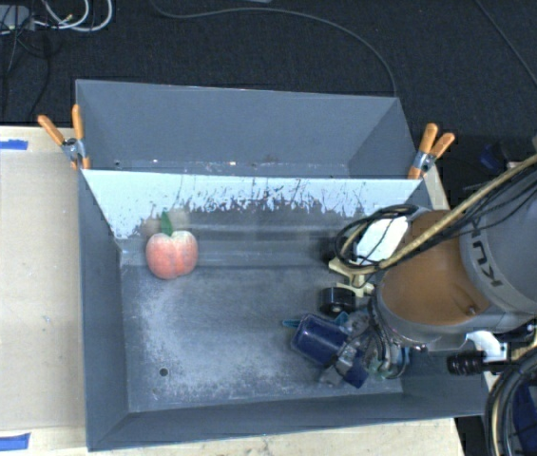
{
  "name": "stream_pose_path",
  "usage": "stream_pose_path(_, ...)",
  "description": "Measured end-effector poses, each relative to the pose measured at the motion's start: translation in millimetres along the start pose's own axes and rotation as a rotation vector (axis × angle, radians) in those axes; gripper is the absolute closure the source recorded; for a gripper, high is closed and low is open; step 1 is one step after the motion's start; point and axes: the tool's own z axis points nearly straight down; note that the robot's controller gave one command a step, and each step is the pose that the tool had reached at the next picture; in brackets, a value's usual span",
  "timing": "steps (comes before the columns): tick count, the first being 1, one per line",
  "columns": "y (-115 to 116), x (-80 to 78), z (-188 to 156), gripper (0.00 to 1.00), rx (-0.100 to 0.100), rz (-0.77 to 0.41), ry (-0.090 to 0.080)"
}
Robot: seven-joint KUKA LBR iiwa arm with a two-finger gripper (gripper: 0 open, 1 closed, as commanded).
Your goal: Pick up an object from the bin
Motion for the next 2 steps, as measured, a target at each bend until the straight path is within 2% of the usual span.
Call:
stream_pose_path(1, -0.7, 0.6, -26.5, 1.00, 0.002, 0.000, 0.002)
stream_pose_path(2, -0.1, -0.3, -47.8, 1.00, -0.001, 0.000, -0.002)
